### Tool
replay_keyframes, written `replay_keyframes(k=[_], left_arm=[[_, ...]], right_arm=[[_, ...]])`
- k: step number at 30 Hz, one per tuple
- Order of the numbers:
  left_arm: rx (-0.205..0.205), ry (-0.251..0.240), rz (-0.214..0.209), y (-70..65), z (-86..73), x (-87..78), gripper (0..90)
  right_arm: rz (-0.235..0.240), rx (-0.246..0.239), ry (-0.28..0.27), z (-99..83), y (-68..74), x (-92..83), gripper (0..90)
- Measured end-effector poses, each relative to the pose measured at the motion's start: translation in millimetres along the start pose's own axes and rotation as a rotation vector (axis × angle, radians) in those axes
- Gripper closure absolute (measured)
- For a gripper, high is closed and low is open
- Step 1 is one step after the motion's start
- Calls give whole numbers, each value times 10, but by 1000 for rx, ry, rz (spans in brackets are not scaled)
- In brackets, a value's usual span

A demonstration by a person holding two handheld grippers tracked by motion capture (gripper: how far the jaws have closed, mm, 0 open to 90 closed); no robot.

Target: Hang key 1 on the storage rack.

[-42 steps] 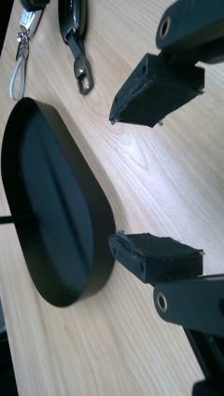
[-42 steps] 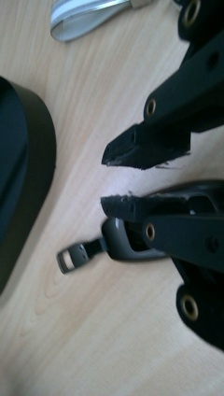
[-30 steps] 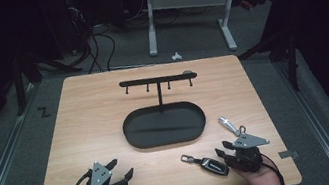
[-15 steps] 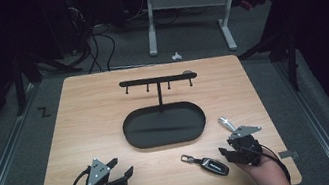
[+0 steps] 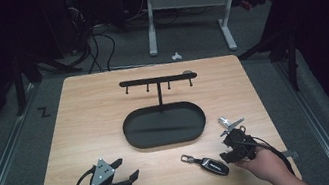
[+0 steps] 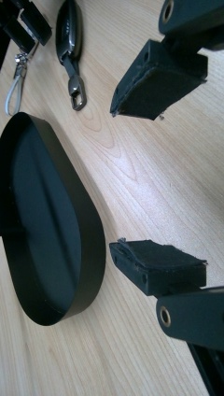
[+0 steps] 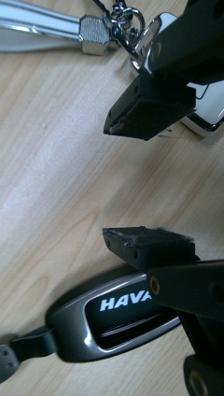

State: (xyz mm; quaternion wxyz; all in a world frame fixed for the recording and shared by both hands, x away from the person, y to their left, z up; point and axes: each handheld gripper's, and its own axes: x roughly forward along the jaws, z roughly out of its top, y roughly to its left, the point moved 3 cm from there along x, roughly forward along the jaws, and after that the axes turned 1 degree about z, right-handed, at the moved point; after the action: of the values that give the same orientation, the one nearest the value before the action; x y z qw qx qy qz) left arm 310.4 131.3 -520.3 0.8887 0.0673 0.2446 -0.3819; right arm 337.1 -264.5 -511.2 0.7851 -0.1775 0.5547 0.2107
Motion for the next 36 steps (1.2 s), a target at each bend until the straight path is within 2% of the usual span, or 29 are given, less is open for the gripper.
replay_keyframes(k=[7, 11, 17, 21, 23, 25, 28, 33, 36], left_arm=[[14, 4, 24, 20, -32, 0, 263], [8, -5, 38, 45, -39, -2, 247], [11, 1, 31, 23, -48, 23, 244], [16, 2, 31, 16, -43, 36, 242], [17, 4, 32, 23, -44, 41, 242], [16, 5, 30, 30, -44, 40, 242], [16, 4, 31, 35, -44, 42, 242], [19, 6, 33, 43, -47, 38, 242], [19, 8, 33, 49, -47, 35, 242]], right_arm=[[17, -52, 125, 95, -20, 23, 421], [5, -89, 185, 133, -58, 0, 403], [22, -137, 240, 209, -34, -72, 385], [29, -184, 249, 296, 52, -141, 368], [37, -213, 233, 356, 105, -173, 354], [56, -221, 219, 419, 171, -185, 338], [63, -246, 216, 467, 229, -177, 332], [89, -292, 219, 590, 431, -79, 302], [100, -303, 221, 622, 494, -29, 304]])
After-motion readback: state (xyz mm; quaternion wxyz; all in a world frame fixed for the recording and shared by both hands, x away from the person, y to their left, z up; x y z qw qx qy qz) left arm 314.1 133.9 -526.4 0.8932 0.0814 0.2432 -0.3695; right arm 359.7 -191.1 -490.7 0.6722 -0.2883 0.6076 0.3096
